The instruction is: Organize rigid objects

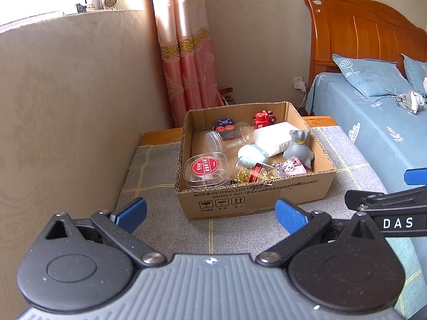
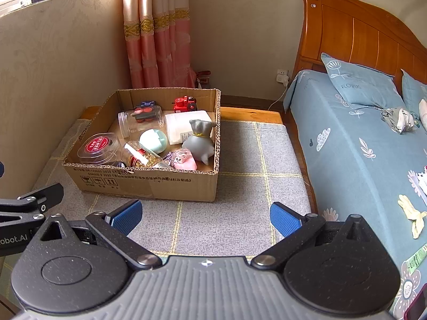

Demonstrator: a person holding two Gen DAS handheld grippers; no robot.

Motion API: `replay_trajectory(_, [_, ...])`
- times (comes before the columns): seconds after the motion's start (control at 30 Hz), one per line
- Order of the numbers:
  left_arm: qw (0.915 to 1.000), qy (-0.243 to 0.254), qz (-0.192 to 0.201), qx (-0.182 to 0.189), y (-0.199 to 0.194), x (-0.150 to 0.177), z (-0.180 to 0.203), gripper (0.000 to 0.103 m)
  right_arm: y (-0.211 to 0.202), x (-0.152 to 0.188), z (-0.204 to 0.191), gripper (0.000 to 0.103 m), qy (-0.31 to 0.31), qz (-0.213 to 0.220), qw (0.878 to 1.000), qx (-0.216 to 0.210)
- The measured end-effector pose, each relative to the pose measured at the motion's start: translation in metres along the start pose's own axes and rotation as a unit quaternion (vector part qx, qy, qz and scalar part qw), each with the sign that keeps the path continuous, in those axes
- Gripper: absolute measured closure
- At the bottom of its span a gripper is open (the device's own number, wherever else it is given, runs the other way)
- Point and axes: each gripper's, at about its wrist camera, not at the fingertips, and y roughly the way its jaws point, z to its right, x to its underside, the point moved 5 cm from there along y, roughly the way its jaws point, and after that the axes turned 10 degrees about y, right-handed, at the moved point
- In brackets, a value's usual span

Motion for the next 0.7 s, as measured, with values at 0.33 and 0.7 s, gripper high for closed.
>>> replay_trajectory(0.33, [1.0000,0.002,0.003,-0.002,-0.0040,-0.0008,0.0018,0.001,-0.0028,-0.0003,0.0015,0.000,0.000,0.002,1.000,-0.002])
replay_trajectory(0.7, [1.0000,0.005,0.006,-0.003,-0.0085,-0.0018,0.0037,0.001,-0.0068,-0.0012,0.0030,0.000,-0.001,0.005,1.000,-0.006])
